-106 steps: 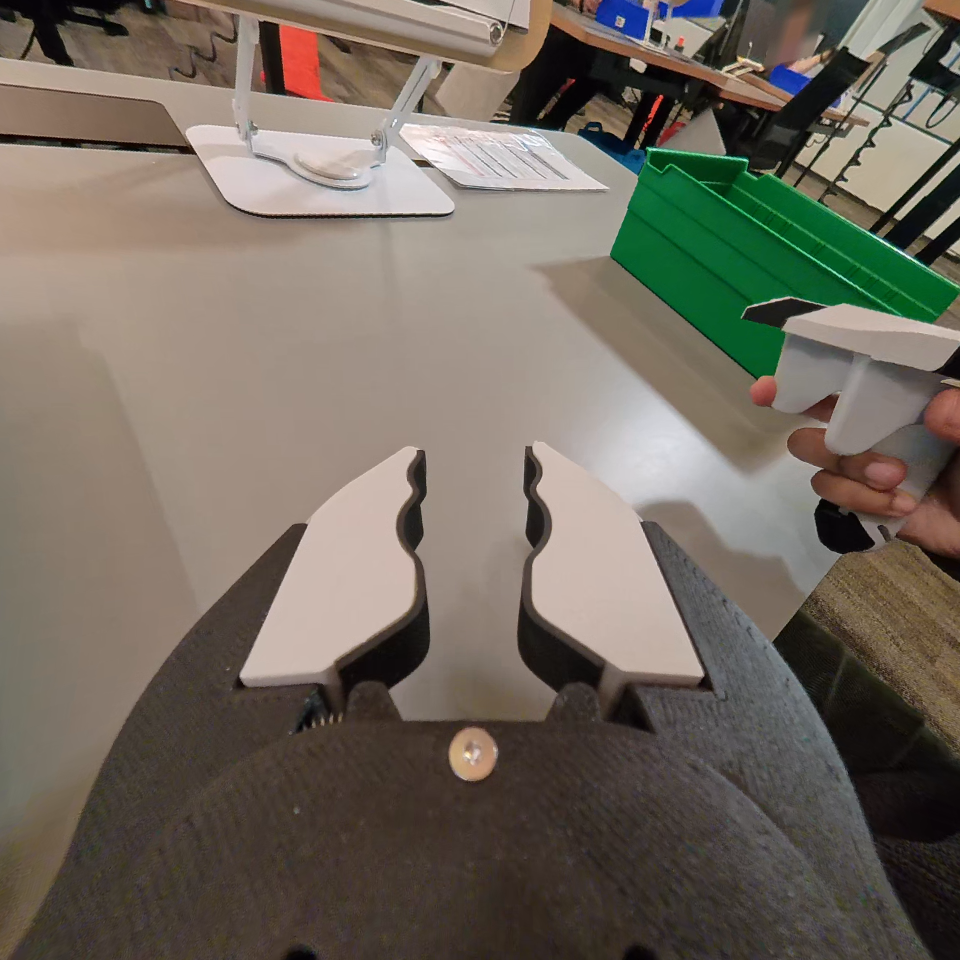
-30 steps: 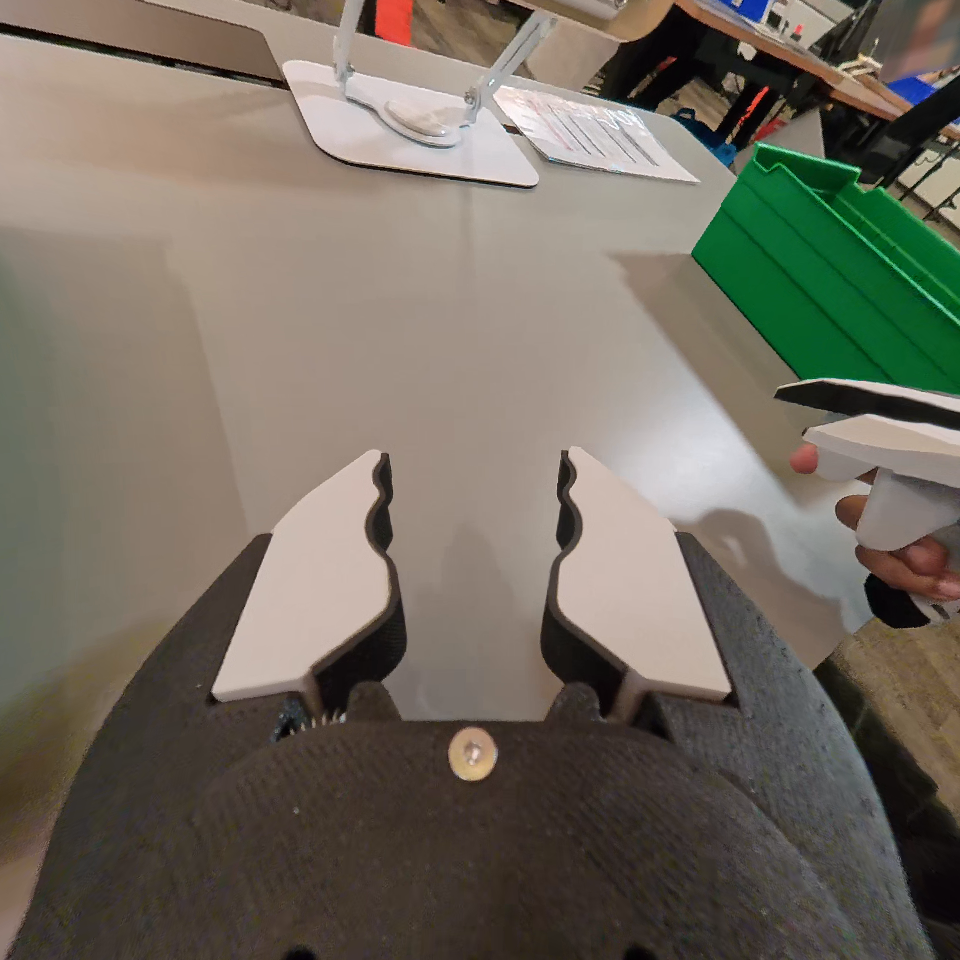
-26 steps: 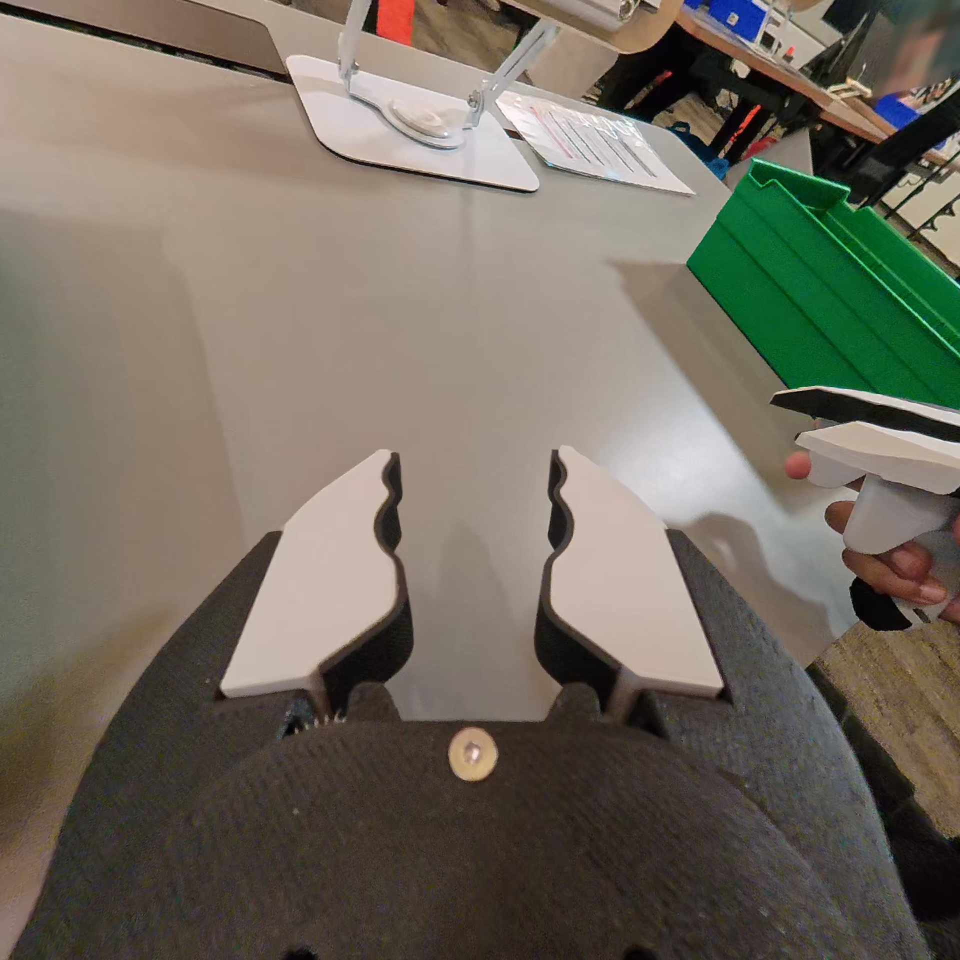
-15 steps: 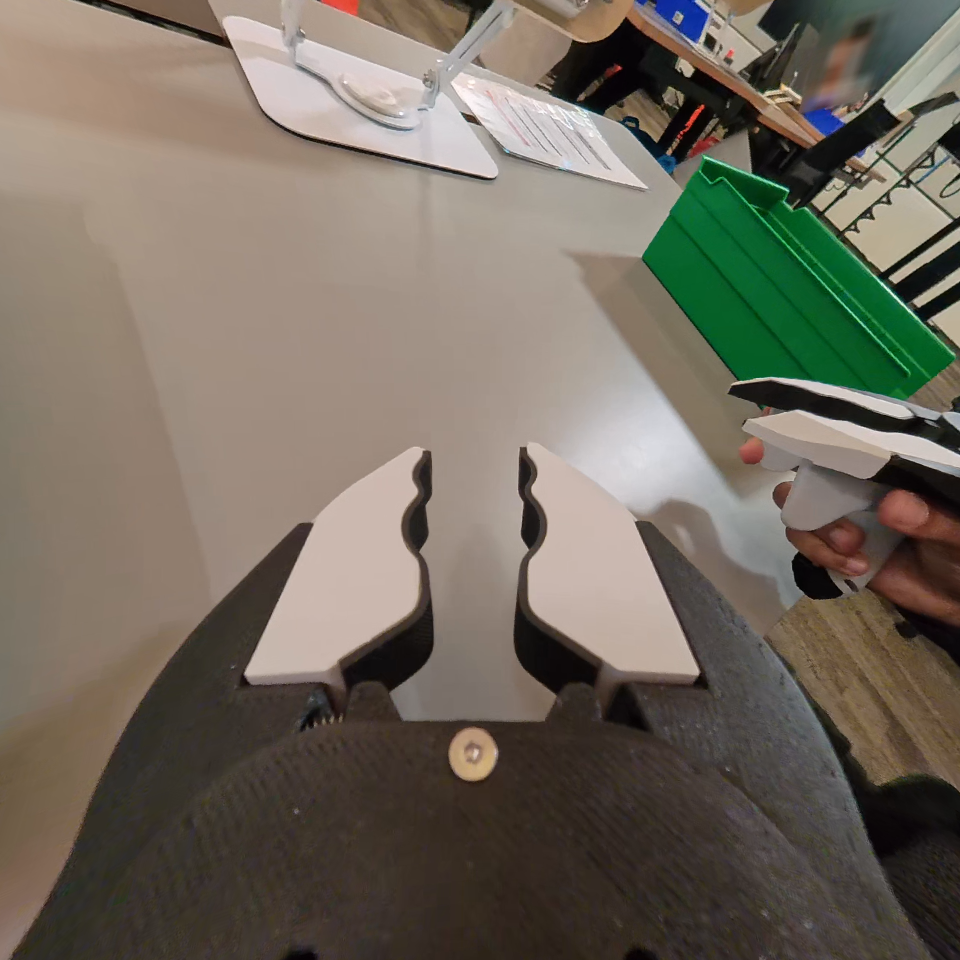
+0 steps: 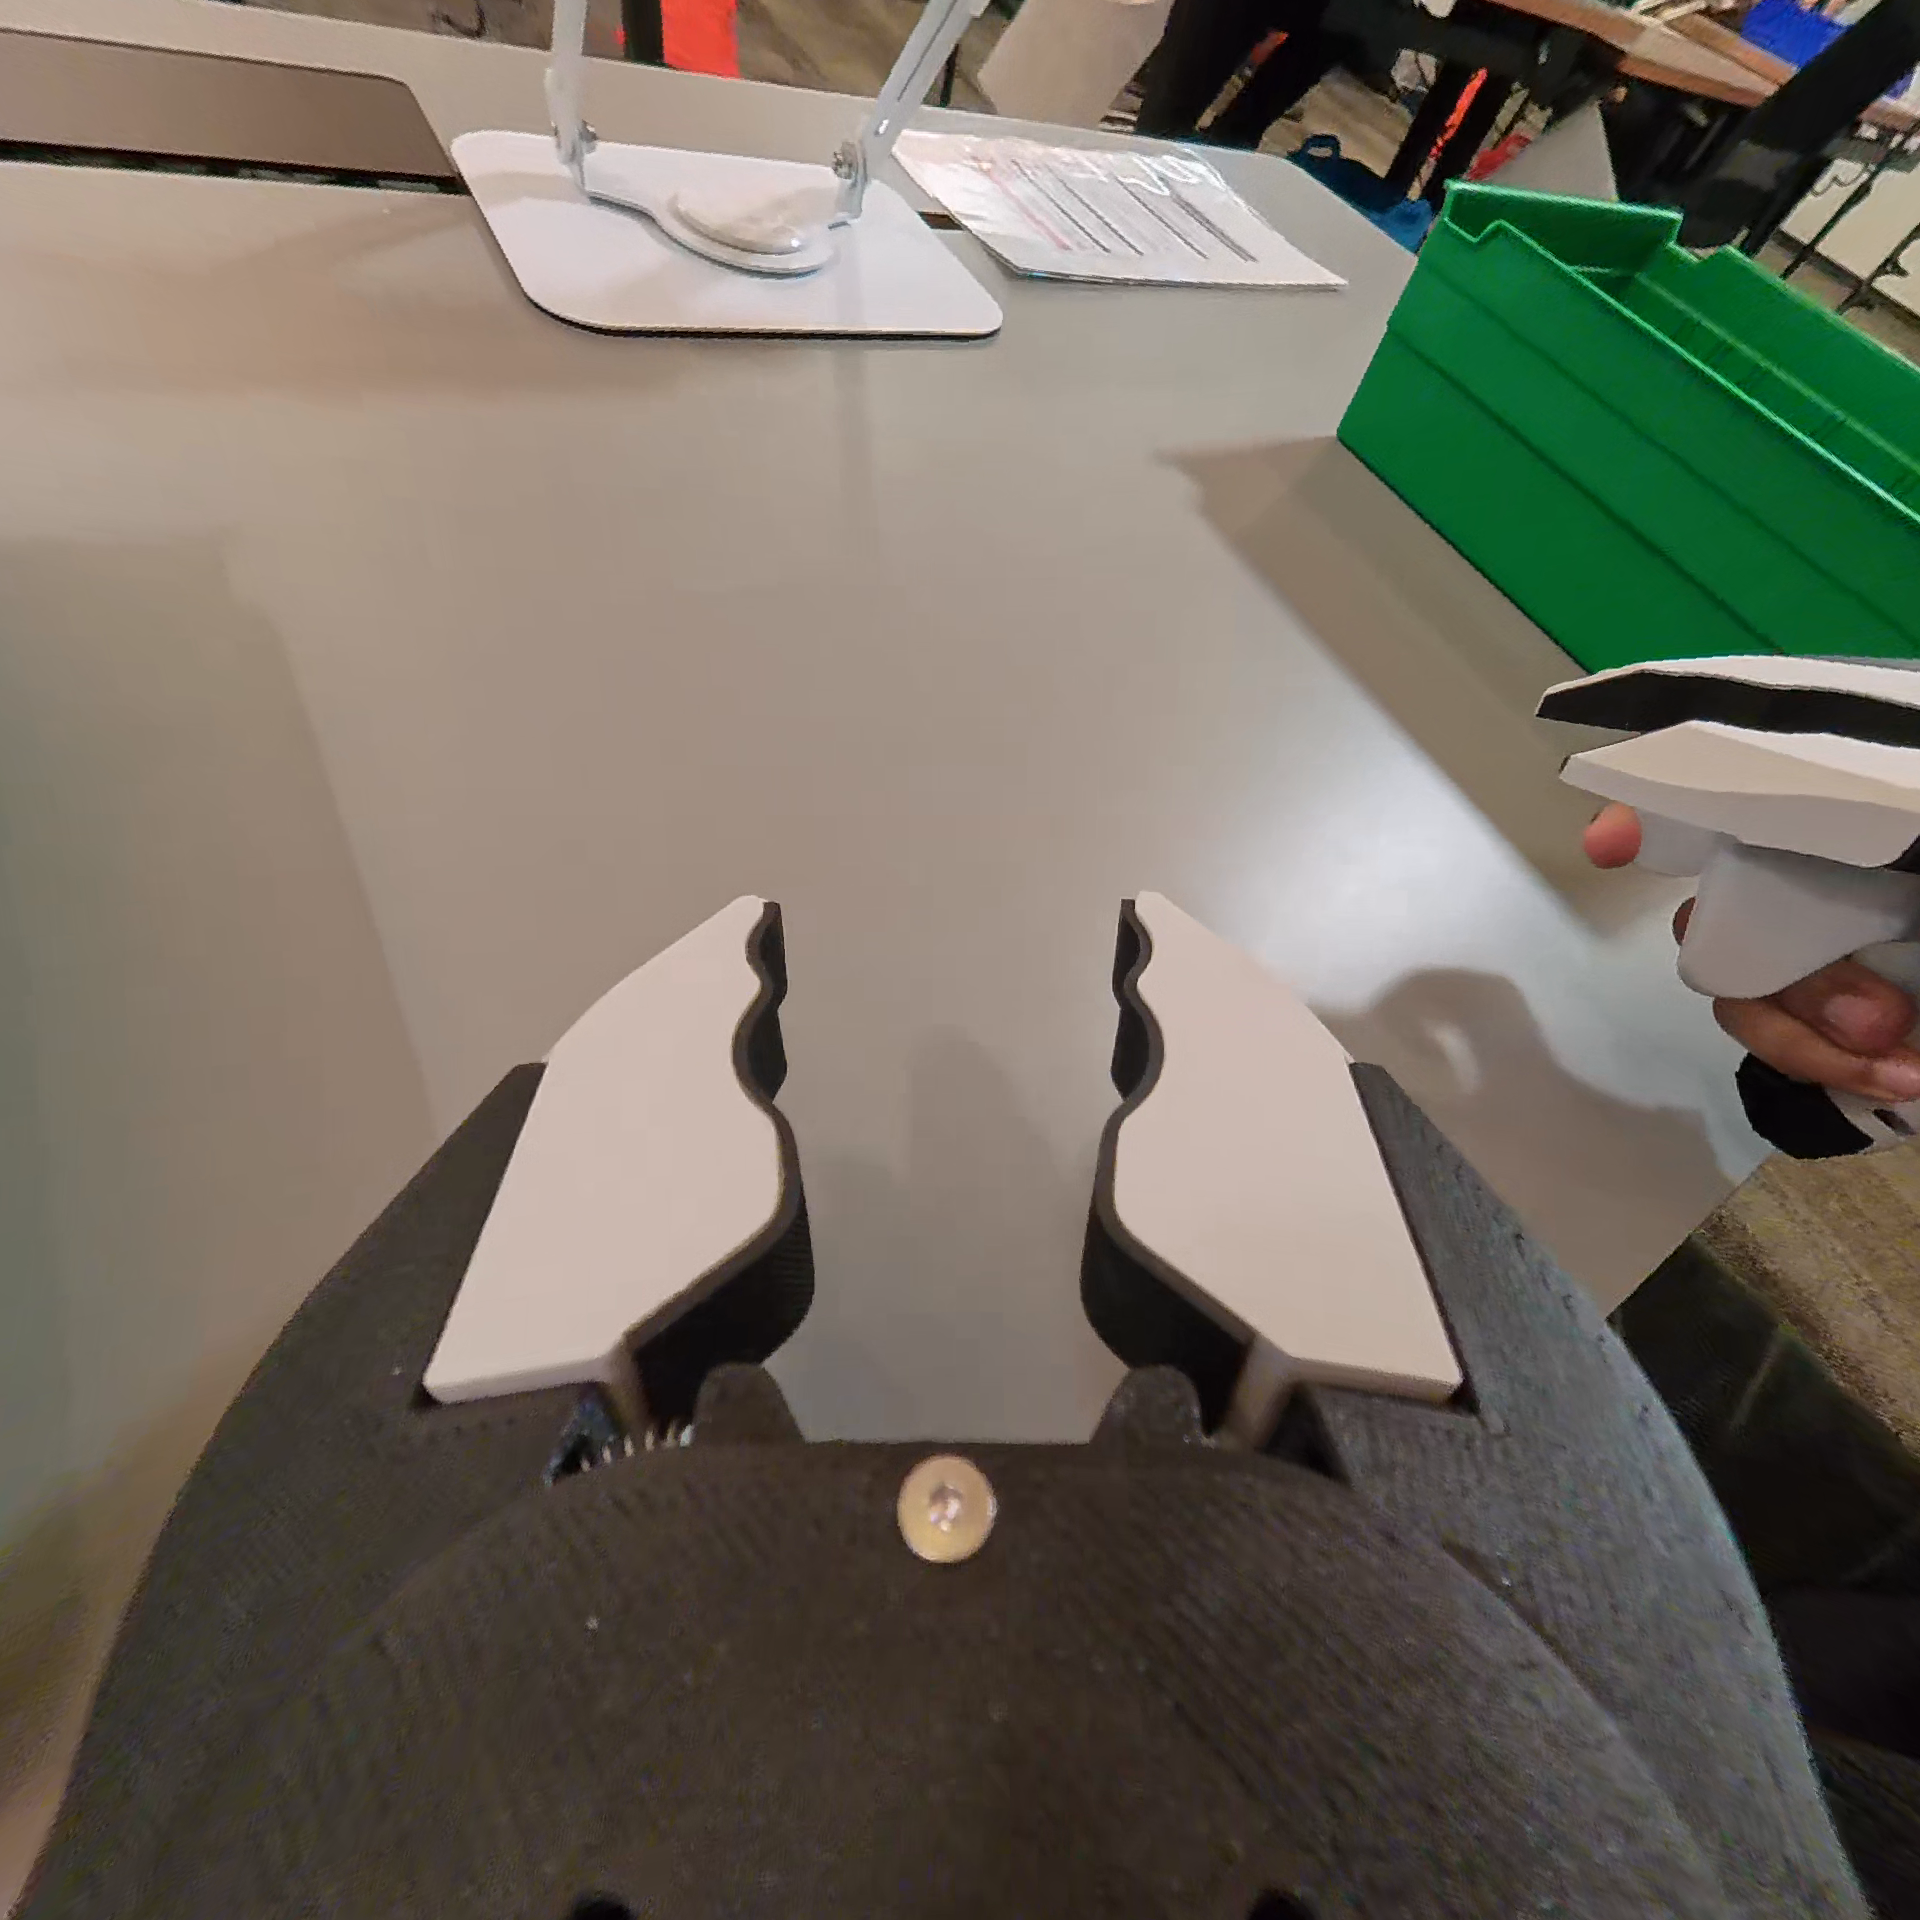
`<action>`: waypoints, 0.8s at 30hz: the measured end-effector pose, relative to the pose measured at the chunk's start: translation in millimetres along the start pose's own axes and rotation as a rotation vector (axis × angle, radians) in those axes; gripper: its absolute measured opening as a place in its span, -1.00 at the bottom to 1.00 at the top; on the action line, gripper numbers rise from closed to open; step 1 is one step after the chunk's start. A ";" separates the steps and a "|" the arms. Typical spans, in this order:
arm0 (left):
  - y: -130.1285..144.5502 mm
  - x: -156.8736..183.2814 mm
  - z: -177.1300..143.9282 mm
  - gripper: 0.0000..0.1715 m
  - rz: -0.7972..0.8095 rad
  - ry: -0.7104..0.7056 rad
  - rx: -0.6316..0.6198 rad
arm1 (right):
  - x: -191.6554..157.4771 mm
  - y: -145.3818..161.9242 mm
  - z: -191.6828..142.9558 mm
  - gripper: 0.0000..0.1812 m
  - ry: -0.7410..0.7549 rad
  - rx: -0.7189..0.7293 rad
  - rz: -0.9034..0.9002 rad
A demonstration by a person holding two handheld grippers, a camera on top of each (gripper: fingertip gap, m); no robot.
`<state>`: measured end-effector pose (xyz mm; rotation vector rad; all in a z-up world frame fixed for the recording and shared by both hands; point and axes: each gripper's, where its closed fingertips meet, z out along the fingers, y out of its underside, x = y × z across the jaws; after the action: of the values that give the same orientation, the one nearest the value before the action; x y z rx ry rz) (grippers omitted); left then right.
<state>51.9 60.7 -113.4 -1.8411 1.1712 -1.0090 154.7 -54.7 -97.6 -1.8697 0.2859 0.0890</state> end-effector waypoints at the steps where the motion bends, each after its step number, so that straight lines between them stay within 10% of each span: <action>1: 0.0 -0.2 -0.1 -0.28 0.000 -0.001 0.000 | 0.0 0.1 0.1 -0.59 0.000 0.001 -0.001; 24: -1.1 1.9 -2.7 -0.29 0.013 -0.002 0.006 | -3.9 1.5 2.4 -0.60 0.003 0.011 -0.063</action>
<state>50.4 58.8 -110.9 -1.8276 1.1764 -1.0028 150.7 -52.2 -99.0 -1.8663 0.2295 0.0413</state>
